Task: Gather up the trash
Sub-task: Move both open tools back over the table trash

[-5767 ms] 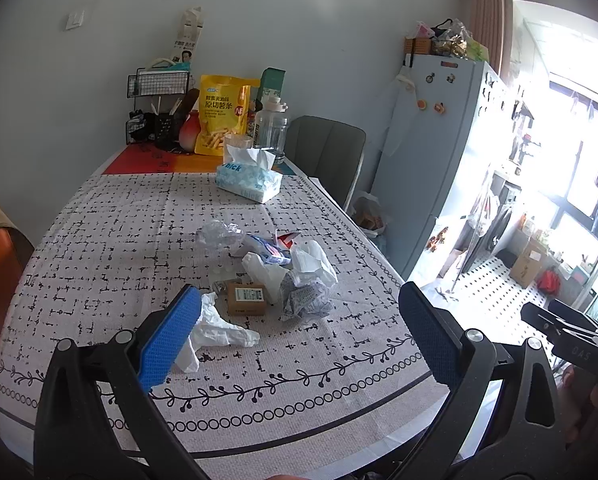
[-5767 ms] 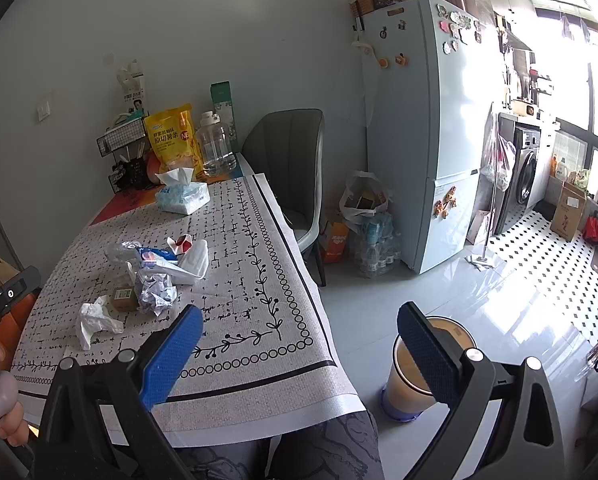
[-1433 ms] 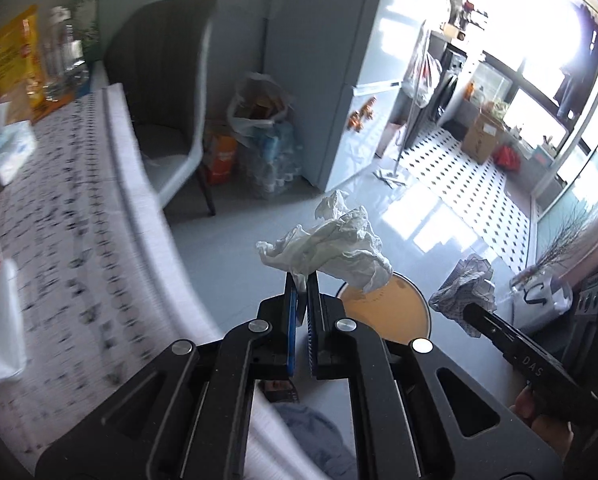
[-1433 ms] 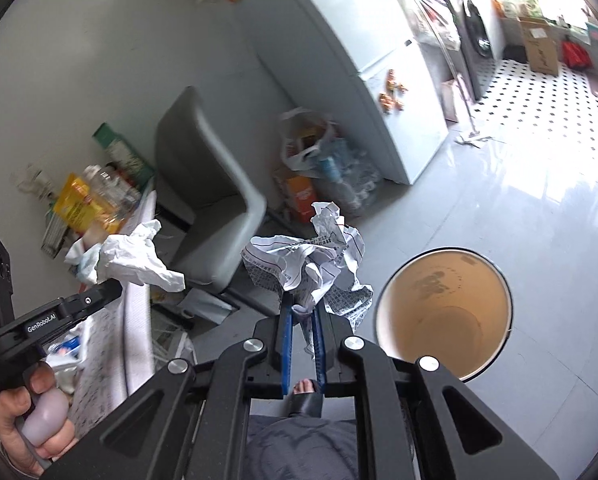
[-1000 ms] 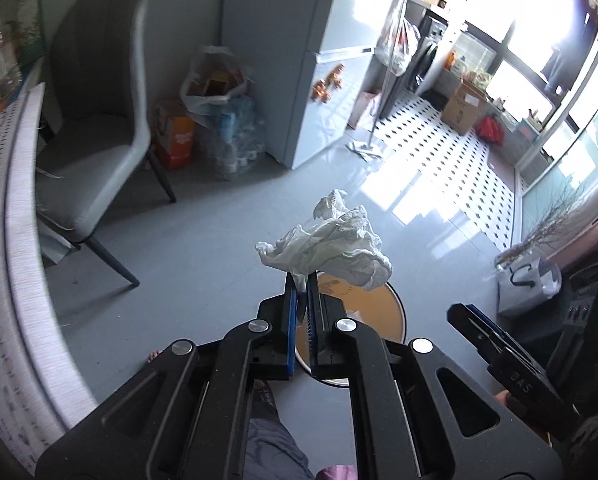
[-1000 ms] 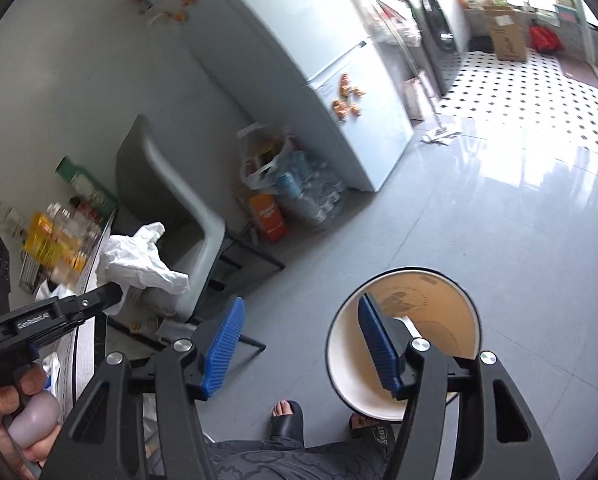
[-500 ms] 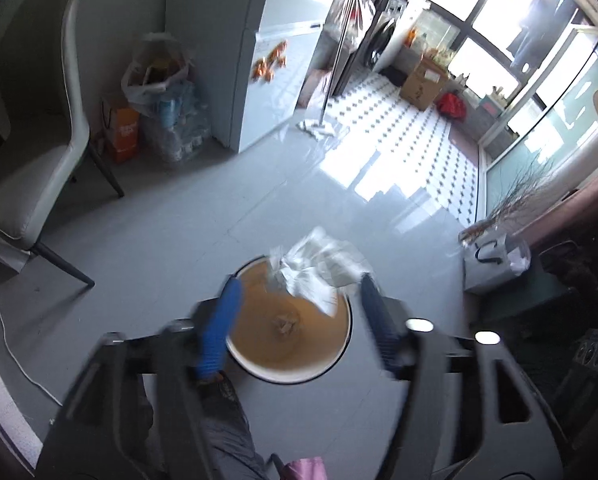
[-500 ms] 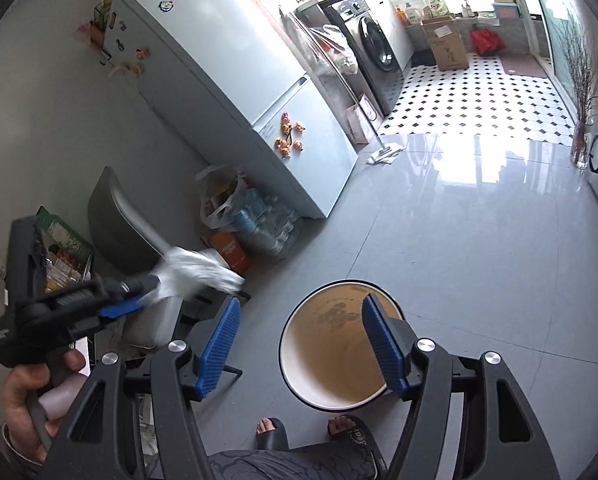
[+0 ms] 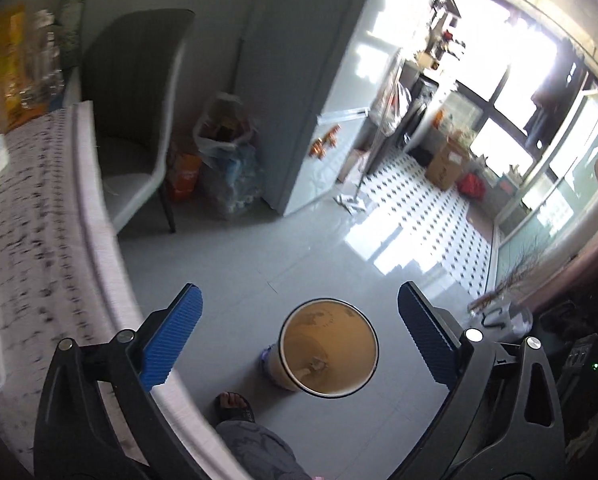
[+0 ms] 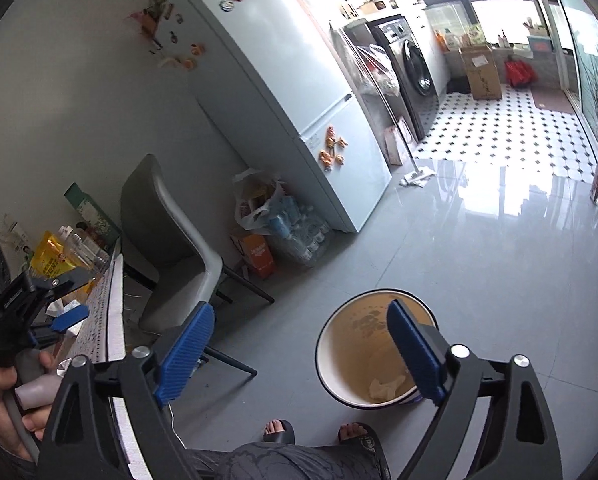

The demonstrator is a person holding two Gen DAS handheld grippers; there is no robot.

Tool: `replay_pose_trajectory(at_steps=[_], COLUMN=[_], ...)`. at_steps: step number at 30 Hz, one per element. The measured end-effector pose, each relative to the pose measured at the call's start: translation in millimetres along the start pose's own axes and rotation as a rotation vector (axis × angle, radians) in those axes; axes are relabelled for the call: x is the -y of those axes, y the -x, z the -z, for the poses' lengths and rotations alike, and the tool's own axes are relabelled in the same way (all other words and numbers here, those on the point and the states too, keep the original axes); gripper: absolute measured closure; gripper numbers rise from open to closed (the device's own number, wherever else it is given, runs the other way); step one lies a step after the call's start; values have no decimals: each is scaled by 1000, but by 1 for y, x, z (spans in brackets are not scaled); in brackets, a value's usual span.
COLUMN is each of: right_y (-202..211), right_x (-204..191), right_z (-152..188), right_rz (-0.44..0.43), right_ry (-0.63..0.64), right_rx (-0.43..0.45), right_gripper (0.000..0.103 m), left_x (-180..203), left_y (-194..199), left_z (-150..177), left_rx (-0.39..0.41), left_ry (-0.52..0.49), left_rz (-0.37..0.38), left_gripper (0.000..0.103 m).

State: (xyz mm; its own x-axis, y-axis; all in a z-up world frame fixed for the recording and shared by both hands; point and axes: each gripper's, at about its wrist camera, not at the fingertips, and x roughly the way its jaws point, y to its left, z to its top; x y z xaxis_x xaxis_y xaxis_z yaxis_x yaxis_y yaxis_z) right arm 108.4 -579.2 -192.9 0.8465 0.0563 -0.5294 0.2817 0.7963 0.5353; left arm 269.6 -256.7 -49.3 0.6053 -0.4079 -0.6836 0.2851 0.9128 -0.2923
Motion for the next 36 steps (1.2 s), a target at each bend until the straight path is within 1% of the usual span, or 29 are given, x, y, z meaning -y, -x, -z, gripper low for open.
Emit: replay_pose_trajectory(at_steps=[2, 6, 10, 14, 18, 21, 22, 24, 25, 31, 34, 36], right_y=[5, 11, 18, 21, 18, 15, 15, 15, 16, 14, 15, 13], right_x=[-14, -50, -88, -120, -160, -189, -197, -211, -219, -260, -282, -292], right_z=[4, 11, 18, 24, 38, 51, 55, 63, 68, 84, 94, 100], right_rz=[-20, -68, -91, -101, -103, -84, -77, -68, -69, -101, -151, -178], right_ry=[11, 57, 120, 161, 228, 282, 294, 309, 318, 376, 406, 419], right_rx=[17, 16, 16, 3, -28, -45, -48, -46, -46, -50, -52, -63], right_gripper=[7, 7, 7, 7, 7, 7, 7, 7, 7, 7, 7, 7], left_x=[-15, -46, -73, -99, -122, -143, -151, -161, -165, -197, -215, -227], left_y=[20, 58, 95, 132, 157, 180, 190, 207, 214, 243, 256, 262], left_z=[2, 9, 16, 26, 36, 50, 55, 65, 68, 90, 102, 109], left_rx=[33, 90, 160, 222, 262, 336, 375, 439, 454, 505, 520, 517], left_ry=[18, 55, 81, 129, 163, 219, 241, 253, 253, 297, 309, 311], left_rz=[-10, -37, -72, -107, -155, -228, -258, -286, -295, -321, -316, -329], left_gripper=[6, 6, 6, 6, 6, 6, 6, 6, 6, 6, 6, 6])
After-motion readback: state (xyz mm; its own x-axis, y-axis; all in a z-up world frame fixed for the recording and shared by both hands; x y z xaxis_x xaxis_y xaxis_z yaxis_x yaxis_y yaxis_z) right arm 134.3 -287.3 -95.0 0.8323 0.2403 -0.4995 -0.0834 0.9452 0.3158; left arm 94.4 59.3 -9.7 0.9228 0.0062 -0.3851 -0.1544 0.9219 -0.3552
